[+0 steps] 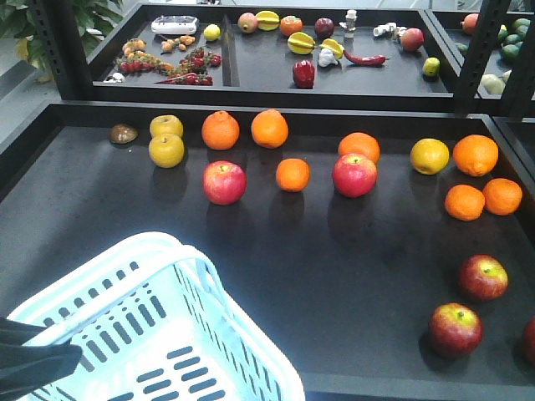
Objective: Pick three apples into basket with both arms
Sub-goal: 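Approach the fruit table and hold position with the basket raised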
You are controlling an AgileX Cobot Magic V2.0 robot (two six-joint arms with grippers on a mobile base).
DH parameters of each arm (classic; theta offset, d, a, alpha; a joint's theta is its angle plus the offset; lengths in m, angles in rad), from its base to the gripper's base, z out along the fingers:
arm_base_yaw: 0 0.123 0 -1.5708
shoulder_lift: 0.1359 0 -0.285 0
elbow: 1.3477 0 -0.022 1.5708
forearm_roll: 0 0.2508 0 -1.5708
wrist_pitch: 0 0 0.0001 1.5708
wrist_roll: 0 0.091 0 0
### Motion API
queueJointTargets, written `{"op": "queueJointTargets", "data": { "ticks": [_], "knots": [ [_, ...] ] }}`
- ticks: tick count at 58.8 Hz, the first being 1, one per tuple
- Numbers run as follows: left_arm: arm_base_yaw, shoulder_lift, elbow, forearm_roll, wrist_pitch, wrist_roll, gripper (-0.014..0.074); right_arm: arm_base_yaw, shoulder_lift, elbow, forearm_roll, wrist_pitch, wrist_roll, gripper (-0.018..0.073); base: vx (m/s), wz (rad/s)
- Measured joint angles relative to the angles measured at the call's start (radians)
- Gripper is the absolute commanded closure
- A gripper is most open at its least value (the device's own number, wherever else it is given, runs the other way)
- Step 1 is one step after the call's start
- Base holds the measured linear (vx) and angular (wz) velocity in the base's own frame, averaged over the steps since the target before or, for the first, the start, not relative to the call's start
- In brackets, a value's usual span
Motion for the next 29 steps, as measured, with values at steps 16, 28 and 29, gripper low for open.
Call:
{"op": "queueJointTargets", "data": {
  "ticks": [16, 28, 29],
  "knots": [
    [0.000, 0.000, 0.000, 0.000, 0.000, 0.000, 0.0602, 0.000, 0.000, 0.000, 0.000, 0.000, 0.000, 0.0566, 0.09, -0.04],
    [0.000, 0.000, 0.000, 0.000, 0.000, 0.000, 0.0602, 0.000, 0.000, 0.000, 0.000, 0.000, 0.000, 0.0566, 0.09, -0.05],
    [0.000, 0.000, 0.000, 0.000, 0.000, 0.000, 0.0602, 0.000, 0.000, 0.000, 0.000, 0.000, 0.000, 0.0566, 0.09, -0.07]
  ]
}}
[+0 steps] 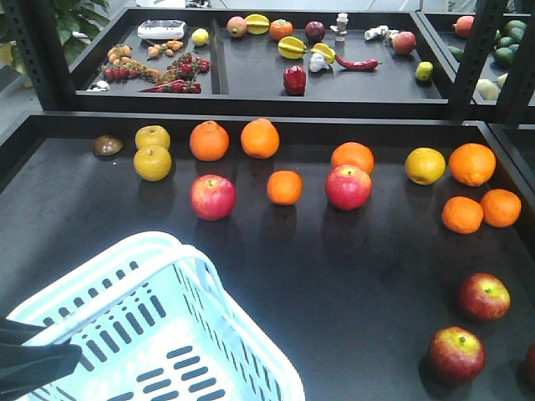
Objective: Pick three apples into basket with both arms
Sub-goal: 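Approach the fruit table and hold position with the basket raised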
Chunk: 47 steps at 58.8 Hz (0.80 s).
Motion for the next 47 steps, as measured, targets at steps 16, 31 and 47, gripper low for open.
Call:
{"op": "queueJointTargets", "data": {
  "ticks": [16, 31, 47],
  "knots": [
    [0.000, 0.000, 0.000, 0.000, 0.000, 0.000, 0.0602, 0.000, 0.000, 0.000, 0.000, 0.000, 0.000, 0.0566, 0.08, -0.09],
    [0.000, 0.000, 0.000, 0.000, 0.000, 0.000, 0.0602, 0.000, 0.000, 0.000, 0.000, 0.000, 0.000, 0.0566, 0.08, -0.09],
    [0.000, 0.000, 0.000, 0.000, 0.000, 0.000, 0.0602, 0.000, 0.000, 0.000, 0.000, 0.000, 0.000, 0.0566, 0.08, -0.10]
  ]
}}
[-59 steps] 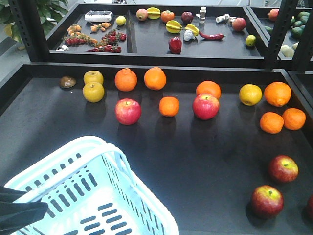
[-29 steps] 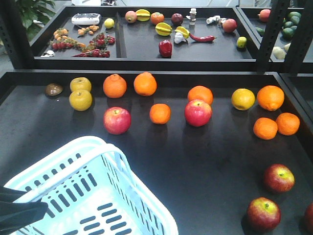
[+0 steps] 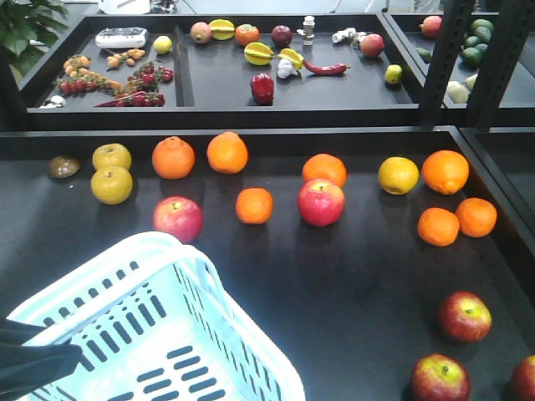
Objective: Pick three apples into basket with both arms
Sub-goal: 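Approach the fruit table and hold position with the basket raised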
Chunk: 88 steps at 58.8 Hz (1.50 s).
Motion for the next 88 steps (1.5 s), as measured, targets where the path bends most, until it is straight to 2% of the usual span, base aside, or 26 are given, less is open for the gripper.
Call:
{"op": "queueJointTargets", "data": {
  "ticks": [88],
  "knots": [
    [0.000, 0.000, 0.000, 0.000, 0.000, 0.000, 0.0602, 0.000, 0.000, 0.000, 0.000, 0.000, 0.000, 0.0566, 0.02, -0.02]
  ]
}}
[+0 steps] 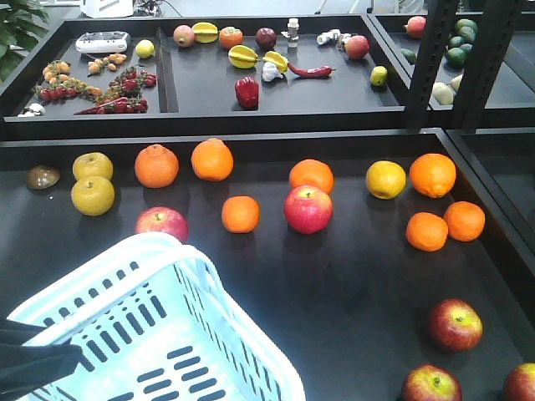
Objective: Pick three apples into basket with both arms
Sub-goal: 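Approach the fruit table and hold position with the basket raised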
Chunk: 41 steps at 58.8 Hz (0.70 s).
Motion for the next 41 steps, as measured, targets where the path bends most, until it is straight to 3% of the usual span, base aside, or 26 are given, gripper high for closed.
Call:
{"op": "queueJointTargets", "data": {
  "ticks": [41],
  "knots": [
    [0.000, 0.000, 0.000, 0.000, -0.008, 0.000, 0.0602, 0.000, 0.000, 0.000, 0.000, 0.000, 0.000, 0.0566, 0.00, 0.00]
  ]
}}
